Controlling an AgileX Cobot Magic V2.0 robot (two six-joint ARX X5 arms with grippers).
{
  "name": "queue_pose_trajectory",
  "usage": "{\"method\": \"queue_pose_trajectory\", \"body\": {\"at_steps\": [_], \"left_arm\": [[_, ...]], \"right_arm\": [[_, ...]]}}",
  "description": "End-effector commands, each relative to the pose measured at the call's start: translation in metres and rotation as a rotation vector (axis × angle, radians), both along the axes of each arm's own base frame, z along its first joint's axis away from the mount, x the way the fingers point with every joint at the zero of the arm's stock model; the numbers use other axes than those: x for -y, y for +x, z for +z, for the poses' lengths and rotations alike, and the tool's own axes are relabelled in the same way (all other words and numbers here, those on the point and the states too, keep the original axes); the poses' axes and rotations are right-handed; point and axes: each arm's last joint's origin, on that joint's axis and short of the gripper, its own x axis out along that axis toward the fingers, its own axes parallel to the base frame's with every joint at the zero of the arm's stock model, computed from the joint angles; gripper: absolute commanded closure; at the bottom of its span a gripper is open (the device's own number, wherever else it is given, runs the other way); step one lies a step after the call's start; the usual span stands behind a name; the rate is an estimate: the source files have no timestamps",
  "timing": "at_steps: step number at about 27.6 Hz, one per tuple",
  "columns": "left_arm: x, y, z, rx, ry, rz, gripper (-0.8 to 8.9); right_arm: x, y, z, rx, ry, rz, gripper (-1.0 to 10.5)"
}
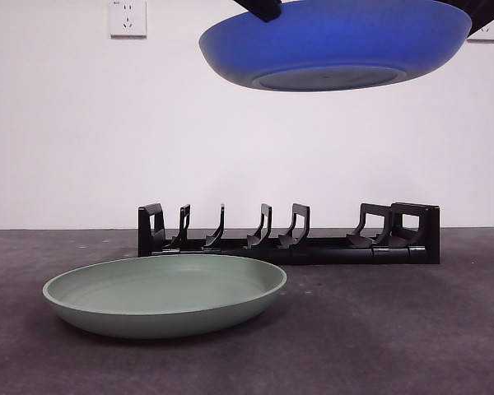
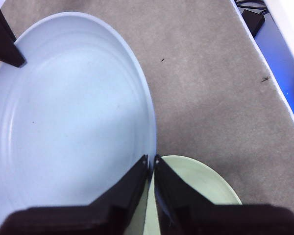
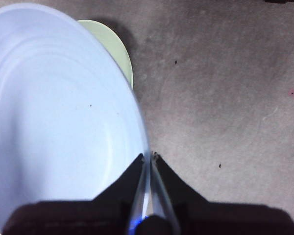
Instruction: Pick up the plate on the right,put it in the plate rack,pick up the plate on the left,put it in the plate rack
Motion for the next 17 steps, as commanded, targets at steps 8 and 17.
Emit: {"method": "queue_pose_trajectory", "body": {"at_steps": [8,17], "left_arm": [[0.001,0.001,0.0,-0.018,-0.017,0.032,8.22],[0.001,0.001,0.0,-0.024,-0.022,0.039,8.22]], "right_arm": [[-0.001,0.002,0.005,0.022,0.032,0.009,9.6],[-0.002,0.003,0.015,0.064,0.054,0.014,8.5]]}}
